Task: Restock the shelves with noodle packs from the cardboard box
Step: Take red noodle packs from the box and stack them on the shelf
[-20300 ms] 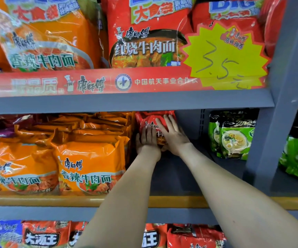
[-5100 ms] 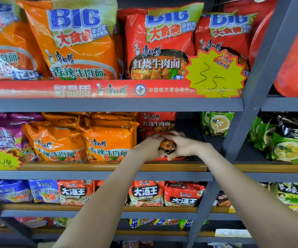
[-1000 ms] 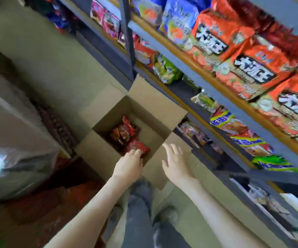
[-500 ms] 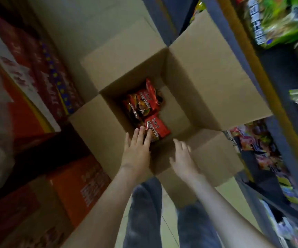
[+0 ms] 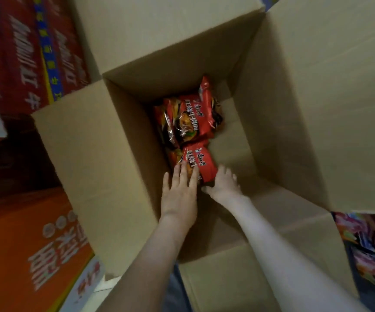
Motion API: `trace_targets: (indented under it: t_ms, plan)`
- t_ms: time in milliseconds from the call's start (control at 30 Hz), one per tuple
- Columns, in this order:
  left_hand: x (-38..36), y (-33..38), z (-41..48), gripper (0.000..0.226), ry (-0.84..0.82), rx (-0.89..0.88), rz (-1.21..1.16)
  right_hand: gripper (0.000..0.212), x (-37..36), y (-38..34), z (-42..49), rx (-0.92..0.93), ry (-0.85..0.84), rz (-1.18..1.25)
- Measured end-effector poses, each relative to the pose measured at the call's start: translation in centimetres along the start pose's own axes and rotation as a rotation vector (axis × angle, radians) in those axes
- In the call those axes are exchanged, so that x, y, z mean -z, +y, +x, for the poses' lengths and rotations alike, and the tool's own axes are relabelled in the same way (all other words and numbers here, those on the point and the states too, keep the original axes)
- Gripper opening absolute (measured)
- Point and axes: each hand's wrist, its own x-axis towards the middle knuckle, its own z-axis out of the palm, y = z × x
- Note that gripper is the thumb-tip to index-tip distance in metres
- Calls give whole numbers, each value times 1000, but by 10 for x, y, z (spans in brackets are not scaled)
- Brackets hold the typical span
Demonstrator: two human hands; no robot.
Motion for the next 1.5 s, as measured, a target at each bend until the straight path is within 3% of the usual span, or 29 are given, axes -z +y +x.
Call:
trace_targets:
  t_ms: [233, 333, 433, 533, 633, 733, 900, 1000, 1200, 1500]
  plan:
    - [-31, 3, 70, 91, -13, 101, 29, 95, -17, 20, 102, -152, -163, 266]
    - [-43, -3, 86, 92, -36, 130, 63, 101, -39, 17, 132, -132, -119, 334]
    - [-47, -5, 94, 90, -37, 143, 102, 83, -50, 9, 139, -141, -25, 348]
    - [-43, -2, 91, 87, -2, 101, 121, 48, -51, 6, 130, -57, -97, 476]
    - [-31, 1, 77, 80, 55, 41, 102, 49, -43, 1, 105, 20, -46, 405]
    - [-4, 9, 51, 74, 145, -66, 126, 42, -19, -3, 61, 139, 62, 206]
    - [63, 34, -20, 60, 226, -261, 374, 49, 44, -7, -63, 154, 121, -36]
    - [109, 52, -81, 52, 256, -385, 513, 48, 87, -12, -157, 252, 199, -151]
    - [207, 93, -213, 35, 348, -526, 492, 47, 164, -15, -324, 309, 354, -167]
    - [290, 141, -373, 32, 710, -886, 606, 33, 216, 6, -529, 254, 702, -226]
